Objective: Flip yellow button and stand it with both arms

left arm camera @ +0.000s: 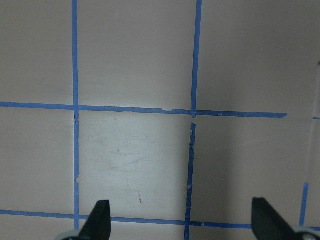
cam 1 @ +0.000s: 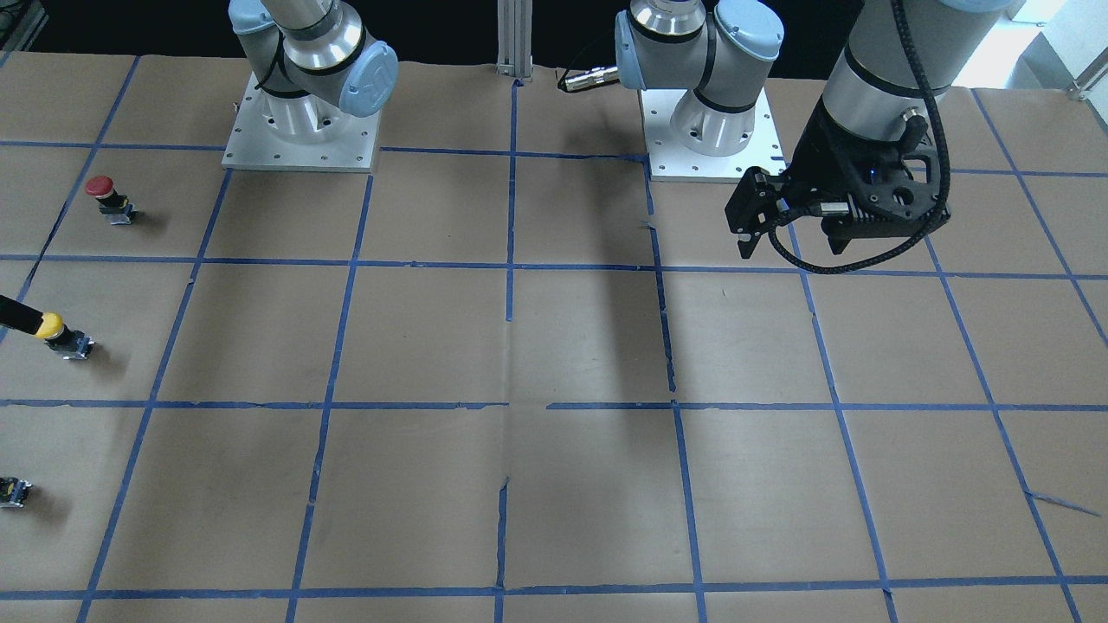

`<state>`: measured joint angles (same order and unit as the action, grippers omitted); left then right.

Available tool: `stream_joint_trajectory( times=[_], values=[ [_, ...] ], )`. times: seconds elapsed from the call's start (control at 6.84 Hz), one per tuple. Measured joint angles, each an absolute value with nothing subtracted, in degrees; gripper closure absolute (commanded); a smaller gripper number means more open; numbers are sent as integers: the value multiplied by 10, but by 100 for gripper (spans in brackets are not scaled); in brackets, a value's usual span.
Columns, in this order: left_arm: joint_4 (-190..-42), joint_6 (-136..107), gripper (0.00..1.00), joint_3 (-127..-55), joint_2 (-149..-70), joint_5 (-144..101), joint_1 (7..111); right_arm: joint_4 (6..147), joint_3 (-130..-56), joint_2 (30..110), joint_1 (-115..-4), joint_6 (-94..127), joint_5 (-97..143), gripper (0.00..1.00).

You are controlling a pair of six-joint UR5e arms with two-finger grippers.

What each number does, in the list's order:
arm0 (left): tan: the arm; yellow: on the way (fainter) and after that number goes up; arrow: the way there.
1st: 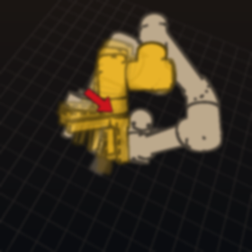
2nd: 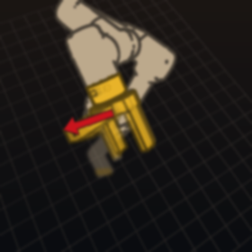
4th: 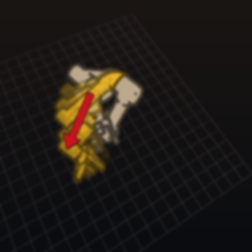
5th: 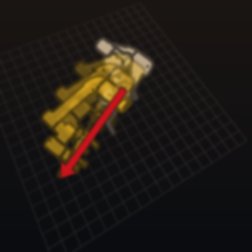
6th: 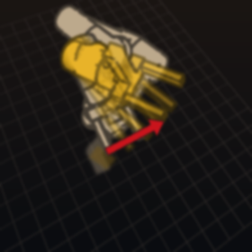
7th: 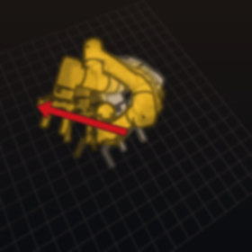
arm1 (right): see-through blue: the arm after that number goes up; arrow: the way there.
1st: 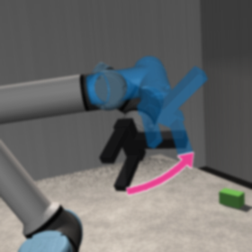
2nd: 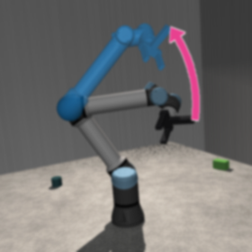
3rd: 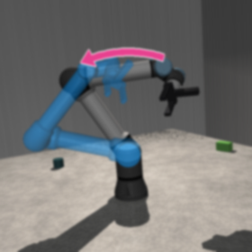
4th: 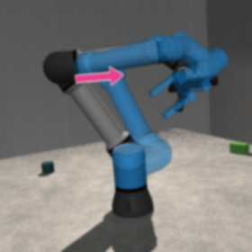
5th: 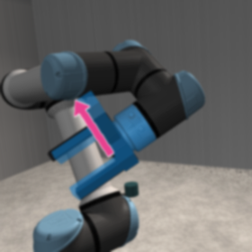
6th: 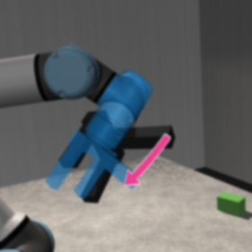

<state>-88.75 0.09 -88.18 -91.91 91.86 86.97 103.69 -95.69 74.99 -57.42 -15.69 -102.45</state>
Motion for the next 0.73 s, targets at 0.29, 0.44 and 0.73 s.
stream_joint_trajectory(
  times=[0.29,0.44,0.73],
  values=[
    [-887,1,0,-880,-920,918,869,921,-887,799,-620,-137,-978,1],
    [-887,1,0,-878,-920,918,869,886,-860,814,-677,-105,-963,1],
    [-887,1,0,-877,-921,916,868,848,-841,841,-812,-6,-954,1]
  ],
)
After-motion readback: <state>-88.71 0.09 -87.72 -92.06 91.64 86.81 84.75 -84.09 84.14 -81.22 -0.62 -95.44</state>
